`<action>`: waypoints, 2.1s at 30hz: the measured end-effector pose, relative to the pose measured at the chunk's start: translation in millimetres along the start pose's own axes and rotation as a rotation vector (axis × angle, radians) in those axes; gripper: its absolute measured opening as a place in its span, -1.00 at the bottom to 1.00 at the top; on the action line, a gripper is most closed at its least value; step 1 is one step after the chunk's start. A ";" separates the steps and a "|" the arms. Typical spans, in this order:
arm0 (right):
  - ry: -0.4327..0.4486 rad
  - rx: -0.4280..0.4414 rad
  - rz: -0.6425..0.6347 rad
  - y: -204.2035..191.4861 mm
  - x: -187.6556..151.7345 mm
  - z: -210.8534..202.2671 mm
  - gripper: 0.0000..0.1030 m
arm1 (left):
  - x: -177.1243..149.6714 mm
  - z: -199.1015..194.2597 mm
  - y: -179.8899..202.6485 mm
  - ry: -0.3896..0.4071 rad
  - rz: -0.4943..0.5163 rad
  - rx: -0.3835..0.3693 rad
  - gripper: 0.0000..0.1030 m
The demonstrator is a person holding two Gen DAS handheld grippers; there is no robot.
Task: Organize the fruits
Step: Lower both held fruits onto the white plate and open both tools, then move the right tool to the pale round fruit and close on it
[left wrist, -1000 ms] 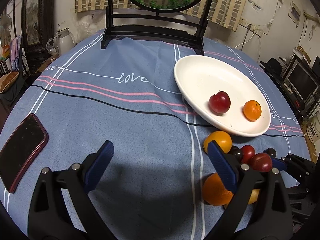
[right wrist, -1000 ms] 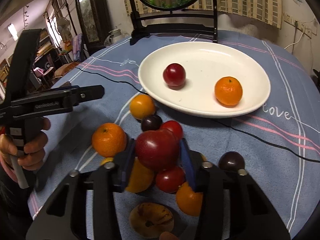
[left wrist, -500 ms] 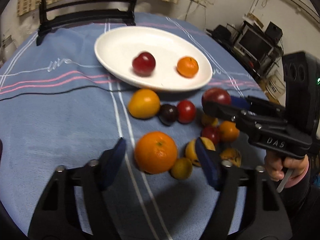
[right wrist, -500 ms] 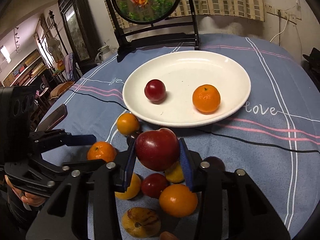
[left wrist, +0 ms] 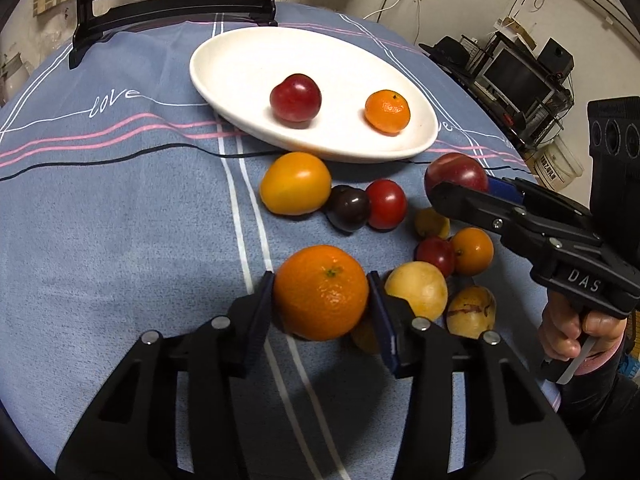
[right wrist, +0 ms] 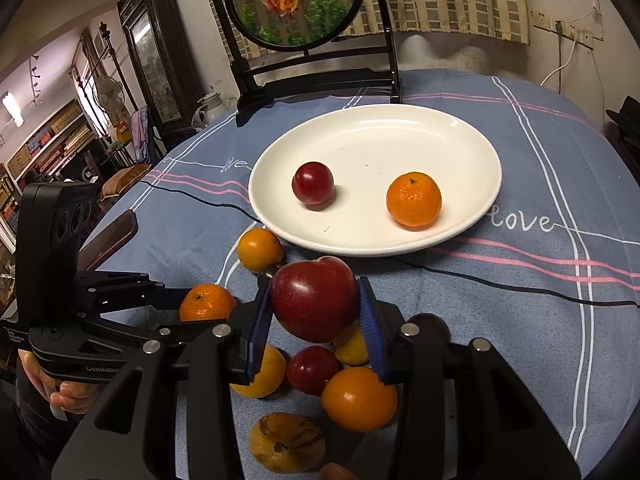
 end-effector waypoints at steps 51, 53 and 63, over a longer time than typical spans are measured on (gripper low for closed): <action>0.120 0.170 0.111 18.5 31.2 -31.0 0.97 | 53.7 -78.5 -8.8 0.343 -0.063 0.231 0.96; 0.098 0.111 0.115 18.7 14.3 -34.9 0.97 | 41.6 -80.9 -11.5 0.356 -0.054 0.250 0.96; -0.030 0.095 0.104 -9.4 -72.1 -45.2 0.87 | 10.5 -76.4 -37.5 0.312 -0.122 0.234 0.96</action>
Point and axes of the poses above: each gripper's, at about its wrist camera, not at the fingertips, and z roughly the way its jaws point, y to its right, x to its top, the point moved 10 cm from there along z, roughly the way its jaws point, and after that the axes turned 12 degrees about -y, right-handed, at the moved point
